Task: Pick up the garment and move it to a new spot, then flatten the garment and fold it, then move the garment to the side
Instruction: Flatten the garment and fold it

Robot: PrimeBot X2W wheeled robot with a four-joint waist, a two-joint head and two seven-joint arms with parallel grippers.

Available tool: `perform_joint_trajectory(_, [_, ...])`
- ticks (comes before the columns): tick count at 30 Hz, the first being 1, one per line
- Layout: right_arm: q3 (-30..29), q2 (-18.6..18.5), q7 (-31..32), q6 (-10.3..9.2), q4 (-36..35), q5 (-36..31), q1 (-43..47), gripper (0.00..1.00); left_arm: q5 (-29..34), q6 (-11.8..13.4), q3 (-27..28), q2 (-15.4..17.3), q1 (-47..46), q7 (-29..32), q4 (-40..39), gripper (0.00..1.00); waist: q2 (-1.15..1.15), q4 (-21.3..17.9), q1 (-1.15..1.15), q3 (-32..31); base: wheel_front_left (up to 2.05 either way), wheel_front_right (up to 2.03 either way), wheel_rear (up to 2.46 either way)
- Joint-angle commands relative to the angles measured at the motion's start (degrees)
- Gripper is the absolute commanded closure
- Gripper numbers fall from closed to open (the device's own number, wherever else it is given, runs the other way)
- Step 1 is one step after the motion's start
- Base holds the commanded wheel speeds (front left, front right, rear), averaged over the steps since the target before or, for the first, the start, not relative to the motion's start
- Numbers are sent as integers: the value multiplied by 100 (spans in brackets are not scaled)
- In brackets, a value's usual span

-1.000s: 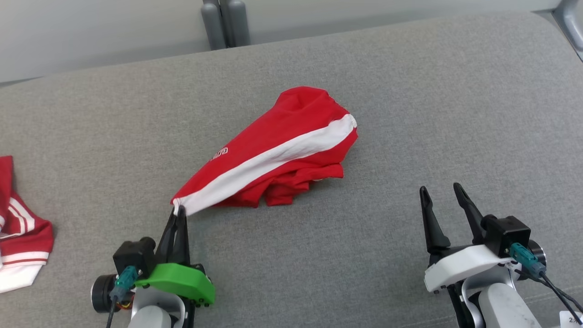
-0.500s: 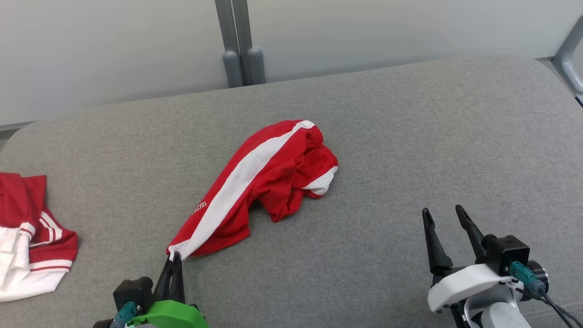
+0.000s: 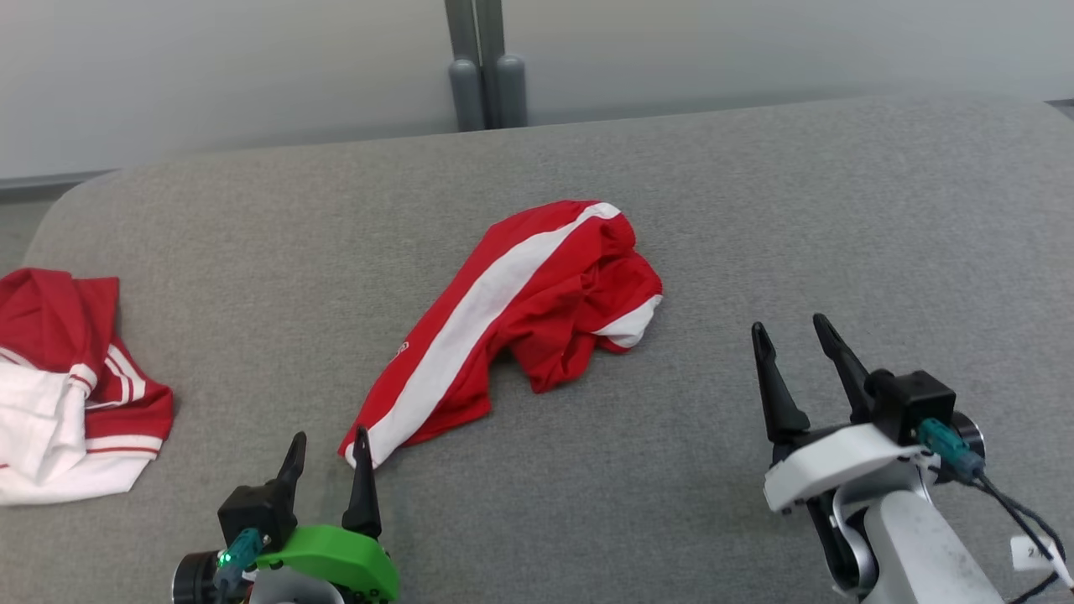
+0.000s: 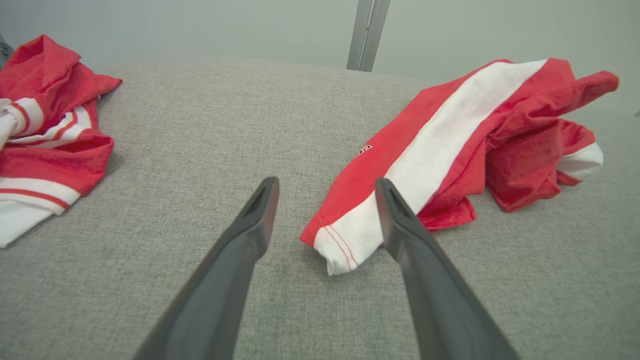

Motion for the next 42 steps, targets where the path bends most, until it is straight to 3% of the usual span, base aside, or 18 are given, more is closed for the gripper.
perform_joint_trajectory(1, [58, -86, -19, -2, 92, 73, -215, 0, 29, 17, -41, 25, -124, 4, -42, 0, 0, 326, 0, 213, 0, 0, 0])
perform_joint_trajectory(10, [388, -600, -18, -2, 1014, 611, -1416, 0, -81, 35, -302, 24, -328, 3, -244, 0, 0, 1066, 0, 547, 0, 0, 0])
perform_joint_trajectory(19, [857, -954, 59, -1, 2260, 1792, -2530, 0, -129, 0, -525, 22, -476, 3, -369, 0, 0, 1622, 0, 876, 0, 0, 0])
perform_joint_trajectory(32, [1786, -1247, 399, -1, 3141, 3204, -3238, 0, -144, 68, -717, 22, -533, 3, -467, 0, 0, 1949, 0, 981, 0, 0, 0])
perform_joint_trajectory(33, [1836, -1252, 378, -1, 3164, 3267, -3246, 14, -156, 74, -700, 22, -523, 3, -472, 0, 0, 1936, 0, 980, 0, 0, 0])
perform_joint_trajectory(34, [1906, -1251, 334, -1, 3145, 3344, -3251, 63, -173, 85, -683, 21, -509, 3, -485, 0, 0, 1910, 0, 972, 0, 0, 0])
perform_joint_trajectory(35, [1955, -1248, 299, -1, 3131, 3405, -3243, 73, -179, 85, -672, 21, -496, 3, -501, 0, 0, 1882, 0, 959, 0, 0, 0])
perform_joint_trajectory(36, [2032, -1249, 269, -1, 3120, 3471, -3221, 100, -180, 81, -666, 21, -482, 3, -511, 0, 0, 1847, 0, 943, 0, 0, 0])
perform_joint_trajectory(42, [2210, -1297, 38, -1, 2894, 3783, -3207, 100, -157, 50, -643, 22, -473, 3, -517, 0, 0, 1553, 0, 846, 0, 0, 0])
